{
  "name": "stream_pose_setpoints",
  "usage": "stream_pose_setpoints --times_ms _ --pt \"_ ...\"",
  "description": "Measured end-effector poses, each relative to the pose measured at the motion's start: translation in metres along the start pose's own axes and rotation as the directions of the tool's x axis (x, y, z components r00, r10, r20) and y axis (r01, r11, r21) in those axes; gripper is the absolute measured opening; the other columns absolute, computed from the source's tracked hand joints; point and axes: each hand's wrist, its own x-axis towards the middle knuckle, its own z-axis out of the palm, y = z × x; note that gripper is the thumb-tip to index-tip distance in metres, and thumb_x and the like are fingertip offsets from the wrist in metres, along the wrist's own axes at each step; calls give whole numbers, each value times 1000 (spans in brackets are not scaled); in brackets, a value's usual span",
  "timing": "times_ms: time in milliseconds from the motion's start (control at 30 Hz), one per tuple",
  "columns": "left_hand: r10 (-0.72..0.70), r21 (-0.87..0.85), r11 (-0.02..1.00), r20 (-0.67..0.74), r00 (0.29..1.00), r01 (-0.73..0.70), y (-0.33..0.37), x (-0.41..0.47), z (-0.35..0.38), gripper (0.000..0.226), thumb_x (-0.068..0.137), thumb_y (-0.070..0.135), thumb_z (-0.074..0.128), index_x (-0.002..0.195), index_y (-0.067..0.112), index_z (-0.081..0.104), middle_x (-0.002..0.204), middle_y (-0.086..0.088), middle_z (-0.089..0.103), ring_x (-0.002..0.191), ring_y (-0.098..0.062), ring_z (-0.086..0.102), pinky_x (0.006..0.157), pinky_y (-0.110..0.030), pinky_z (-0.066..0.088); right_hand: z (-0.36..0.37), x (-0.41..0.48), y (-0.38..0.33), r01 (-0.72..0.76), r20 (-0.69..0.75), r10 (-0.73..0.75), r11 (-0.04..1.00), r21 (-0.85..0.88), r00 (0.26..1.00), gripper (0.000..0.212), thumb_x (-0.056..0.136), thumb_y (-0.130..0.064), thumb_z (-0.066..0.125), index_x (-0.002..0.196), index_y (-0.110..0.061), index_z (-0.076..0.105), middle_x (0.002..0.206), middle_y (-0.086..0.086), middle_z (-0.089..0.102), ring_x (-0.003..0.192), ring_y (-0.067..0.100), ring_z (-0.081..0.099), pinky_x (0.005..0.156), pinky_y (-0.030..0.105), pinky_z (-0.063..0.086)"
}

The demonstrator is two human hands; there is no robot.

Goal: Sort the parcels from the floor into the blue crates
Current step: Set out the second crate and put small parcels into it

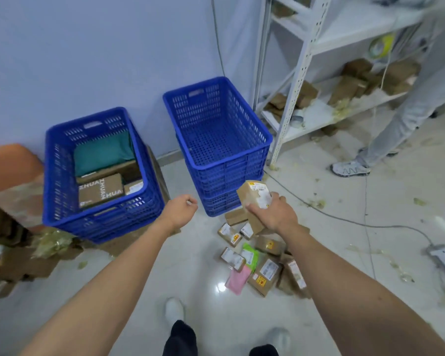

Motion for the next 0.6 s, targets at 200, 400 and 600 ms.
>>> stream_pose_setpoints --times_ms 200,400,600 --pt "102 15 995 16 995 -103 -23 34 -77 26 99 19 47 118 15 65 114 -8 69 108 -27 65 100 -42 50 14 3 -88 28 -91 -28 1000 -5 995 104 63 -88 46 144 -22 36 134 9 49 119 33 54 90 42 44" --pt "169 40 984 64 984 -171 -44 68 -129 19 99 24 48 110 23 64 104 0 66 101 -21 64 89 -37 53 22 7 -153 -6 -173 -1 999 -41 985 101 59 -85 39 139 -24 36 126 9 51 114 33 55 87 43 44" --pt "190 15 981 113 975 -193 -35 100 -142 16 99 25 48 107 26 62 98 4 65 98 -19 64 92 -38 53 15 25 -175 -7 -199 -5 998 -62 980 97 60 -79 45 137 -21 35 123 9 50 113 31 52 89 44 47"
